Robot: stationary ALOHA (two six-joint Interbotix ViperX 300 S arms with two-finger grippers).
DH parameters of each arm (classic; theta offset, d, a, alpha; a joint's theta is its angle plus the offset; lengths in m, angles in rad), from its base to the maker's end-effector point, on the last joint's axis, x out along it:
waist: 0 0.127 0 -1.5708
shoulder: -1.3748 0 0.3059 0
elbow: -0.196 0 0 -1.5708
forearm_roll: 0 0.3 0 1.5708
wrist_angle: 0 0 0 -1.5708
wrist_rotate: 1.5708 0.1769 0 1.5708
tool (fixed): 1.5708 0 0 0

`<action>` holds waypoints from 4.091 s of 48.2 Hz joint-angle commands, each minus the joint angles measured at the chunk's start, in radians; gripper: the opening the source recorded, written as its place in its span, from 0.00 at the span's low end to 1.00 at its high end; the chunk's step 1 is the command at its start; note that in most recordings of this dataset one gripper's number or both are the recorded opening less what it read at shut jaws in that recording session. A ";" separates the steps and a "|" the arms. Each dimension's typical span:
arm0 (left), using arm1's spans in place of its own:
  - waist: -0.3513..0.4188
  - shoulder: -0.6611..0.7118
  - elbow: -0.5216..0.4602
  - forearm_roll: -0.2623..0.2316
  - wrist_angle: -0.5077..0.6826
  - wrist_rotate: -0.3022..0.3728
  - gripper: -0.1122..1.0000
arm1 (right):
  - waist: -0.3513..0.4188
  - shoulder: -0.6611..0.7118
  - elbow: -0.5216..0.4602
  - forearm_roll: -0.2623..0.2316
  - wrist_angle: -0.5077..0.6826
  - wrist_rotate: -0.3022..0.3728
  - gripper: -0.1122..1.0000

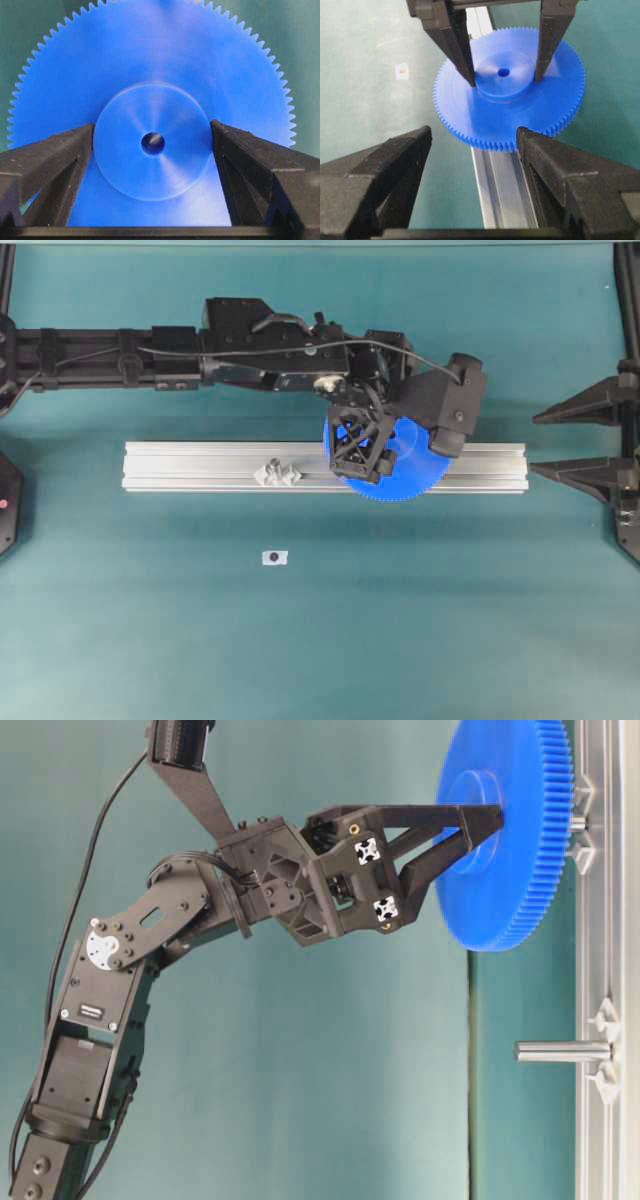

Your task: Insert the large gear onto the shaft.

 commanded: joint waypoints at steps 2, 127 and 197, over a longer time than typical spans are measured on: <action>0.011 -0.009 -0.037 0.008 0.021 0.005 0.94 | -0.002 0.006 -0.009 -0.002 -0.011 0.009 0.78; -0.018 -0.222 0.046 0.006 0.097 -0.106 0.93 | -0.002 -0.044 -0.014 0.000 0.074 0.008 0.78; -0.029 -0.811 0.746 0.006 -0.333 -0.264 0.93 | -0.018 -0.123 -0.037 -0.008 0.221 0.008 0.78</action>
